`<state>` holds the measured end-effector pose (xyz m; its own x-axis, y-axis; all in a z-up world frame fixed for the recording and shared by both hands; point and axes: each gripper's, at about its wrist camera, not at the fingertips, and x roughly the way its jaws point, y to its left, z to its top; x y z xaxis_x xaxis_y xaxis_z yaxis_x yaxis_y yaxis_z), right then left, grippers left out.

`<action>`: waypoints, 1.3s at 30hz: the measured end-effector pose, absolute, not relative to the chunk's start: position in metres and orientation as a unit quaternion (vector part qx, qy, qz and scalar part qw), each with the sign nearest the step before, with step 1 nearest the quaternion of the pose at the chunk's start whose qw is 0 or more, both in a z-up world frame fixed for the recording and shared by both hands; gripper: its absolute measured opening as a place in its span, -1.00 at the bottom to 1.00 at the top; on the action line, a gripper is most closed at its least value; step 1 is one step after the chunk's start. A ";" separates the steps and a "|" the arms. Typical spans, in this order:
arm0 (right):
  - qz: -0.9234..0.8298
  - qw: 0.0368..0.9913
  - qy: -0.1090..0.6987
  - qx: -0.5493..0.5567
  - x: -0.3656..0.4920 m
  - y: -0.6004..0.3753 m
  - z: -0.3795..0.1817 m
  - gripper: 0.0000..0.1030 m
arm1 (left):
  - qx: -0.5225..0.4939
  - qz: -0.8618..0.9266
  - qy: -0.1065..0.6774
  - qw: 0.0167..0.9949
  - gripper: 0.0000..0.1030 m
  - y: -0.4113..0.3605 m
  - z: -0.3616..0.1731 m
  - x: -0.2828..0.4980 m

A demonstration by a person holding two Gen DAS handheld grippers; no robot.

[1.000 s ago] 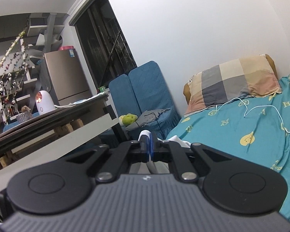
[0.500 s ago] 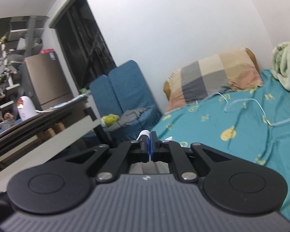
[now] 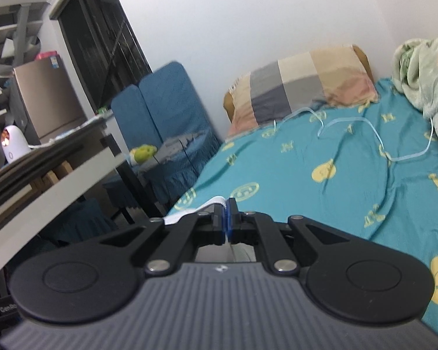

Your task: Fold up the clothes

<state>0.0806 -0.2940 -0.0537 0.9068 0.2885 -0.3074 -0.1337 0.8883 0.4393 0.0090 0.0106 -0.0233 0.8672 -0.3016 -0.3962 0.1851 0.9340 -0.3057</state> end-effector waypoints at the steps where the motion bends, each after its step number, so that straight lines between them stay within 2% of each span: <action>1: 0.110 0.952 0.194 0.210 0.083 -0.294 -0.056 -0.91 | -0.128 -0.127 0.226 0.957 -0.86 0.010 -0.025 0.009; 12: 0.108 0.938 0.262 0.201 0.092 -0.289 -0.080 -0.91 | -0.080 -0.097 0.294 0.947 -0.84 0.001 -0.046 0.022; 18: 0.112 0.932 0.264 0.222 0.093 -0.297 -0.084 -0.89 | -0.067 -0.090 0.336 0.935 -0.81 0.001 -0.060 0.030; 25: 0.119 0.920 0.276 0.253 0.093 -0.306 -0.086 -0.88 | -0.071 -0.089 0.344 0.932 -0.62 0.000 -0.060 0.031; 29: 0.119 0.929 0.256 0.241 0.093 -0.303 -0.083 -0.91 | -0.073 -0.098 0.360 0.925 -0.54 -0.002 -0.064 0.031; 36: 0.114 0.947 0.183 0.239 0.083 -0.299 -0.061 -0.91 | -0.064 -0.119 0.416 0.899 -0.27 -0.014 -0.084 0.027; 39: 0.105 0.948 0.169 0.247 0.081 -0.304 -0.057 -0.91 | -0.051 -0.131 0.437 0.888 -0.24 -0.023 -0.093 0.027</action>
<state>0.0815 -0.3040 -0.0574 0.9213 0.2820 -0.2679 -0.1155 0.8560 0.5039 0.0270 -0.0229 -0.0929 0.5835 -0.2770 -0.7634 0.1879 0.9606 -0.2049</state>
